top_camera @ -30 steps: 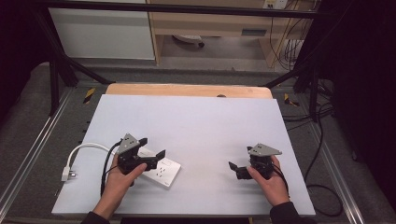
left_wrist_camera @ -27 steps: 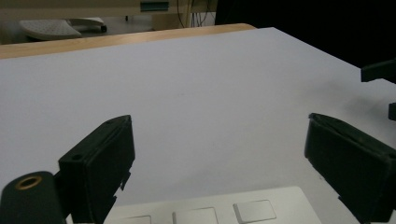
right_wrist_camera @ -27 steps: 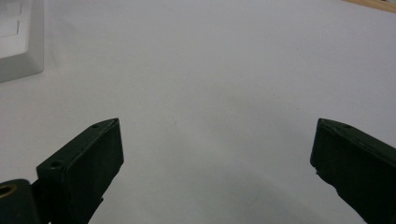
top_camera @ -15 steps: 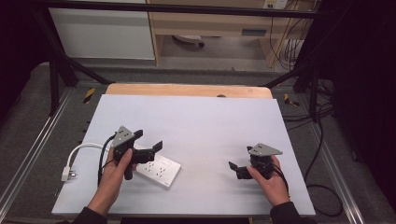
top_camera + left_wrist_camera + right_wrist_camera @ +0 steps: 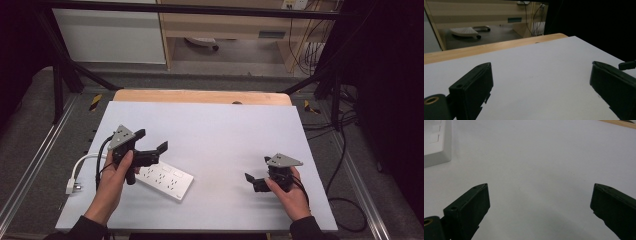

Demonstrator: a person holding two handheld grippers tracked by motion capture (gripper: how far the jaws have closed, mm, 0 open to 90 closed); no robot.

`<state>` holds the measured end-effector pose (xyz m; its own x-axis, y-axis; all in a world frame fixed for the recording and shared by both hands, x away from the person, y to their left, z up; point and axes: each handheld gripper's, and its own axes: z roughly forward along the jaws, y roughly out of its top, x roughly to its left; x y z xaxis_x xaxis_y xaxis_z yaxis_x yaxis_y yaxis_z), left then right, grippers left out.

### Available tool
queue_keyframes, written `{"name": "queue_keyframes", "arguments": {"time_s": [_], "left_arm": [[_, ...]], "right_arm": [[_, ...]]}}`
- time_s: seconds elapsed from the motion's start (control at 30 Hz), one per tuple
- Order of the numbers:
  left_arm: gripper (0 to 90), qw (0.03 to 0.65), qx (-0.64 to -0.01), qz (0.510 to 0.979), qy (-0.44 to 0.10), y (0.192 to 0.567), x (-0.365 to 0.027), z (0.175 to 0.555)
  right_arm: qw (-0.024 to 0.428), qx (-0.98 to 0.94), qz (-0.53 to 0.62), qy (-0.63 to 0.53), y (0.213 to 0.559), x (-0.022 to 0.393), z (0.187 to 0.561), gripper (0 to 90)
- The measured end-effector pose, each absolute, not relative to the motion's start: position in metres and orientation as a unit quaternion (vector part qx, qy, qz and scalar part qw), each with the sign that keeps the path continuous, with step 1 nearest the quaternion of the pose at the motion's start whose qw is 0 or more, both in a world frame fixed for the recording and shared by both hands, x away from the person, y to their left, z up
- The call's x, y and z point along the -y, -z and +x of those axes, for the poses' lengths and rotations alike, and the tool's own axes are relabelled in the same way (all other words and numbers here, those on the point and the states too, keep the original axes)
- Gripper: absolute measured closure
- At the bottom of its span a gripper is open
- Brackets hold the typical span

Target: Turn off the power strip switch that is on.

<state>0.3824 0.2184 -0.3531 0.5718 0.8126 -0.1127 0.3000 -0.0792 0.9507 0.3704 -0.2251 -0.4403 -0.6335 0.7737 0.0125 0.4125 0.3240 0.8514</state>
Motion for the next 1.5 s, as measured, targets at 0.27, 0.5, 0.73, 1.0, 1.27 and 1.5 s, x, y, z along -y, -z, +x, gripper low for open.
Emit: {"name": "queue_keyframes", "arguments": {"time_s": [0.27,0.5,0.73,1.0,1.27,1.5], "left_arm": [[4.5,0.553,-0.395,0.694,-0.238,0.340,-0.222,0.384],[4.9,0.562,-0.397,0.684,-0.243,0.333,-0.231,0.380],[4.9,0.563,-0.402,0.679,-0.247,0.331,-0.244,0.370],[4.9,0.562,-0.404,0.678,-0.248,0.329,-0.251,0.357],[5.1,0.565,-0.410,0.671,-0.250,0.331,-0.264,0.341],[5.0,0.564,-0.411,0.669,-0.254,0.338,-0.277,0.326]], "right_arm": [[0.203,-0.787,0.377,-0.444,0.440,0.225,0.370,2.9],[0.205,-0.786,0.376,-0.446,0.440,0.225,0.371,2.9],[0.205,-0.785,0.376,-0.447,0.439,0.227,0.370,2.8],[0.205,-0.785,0.377,-0.446,0.439,0.226,0.370,2.8],[0.205,-0.784,0.380,-0.446,0.440,0.226,0.371,2.8],[0.207,-0.781,0.386,-0.446,0.439,0.227,0.371,2.9]]}}
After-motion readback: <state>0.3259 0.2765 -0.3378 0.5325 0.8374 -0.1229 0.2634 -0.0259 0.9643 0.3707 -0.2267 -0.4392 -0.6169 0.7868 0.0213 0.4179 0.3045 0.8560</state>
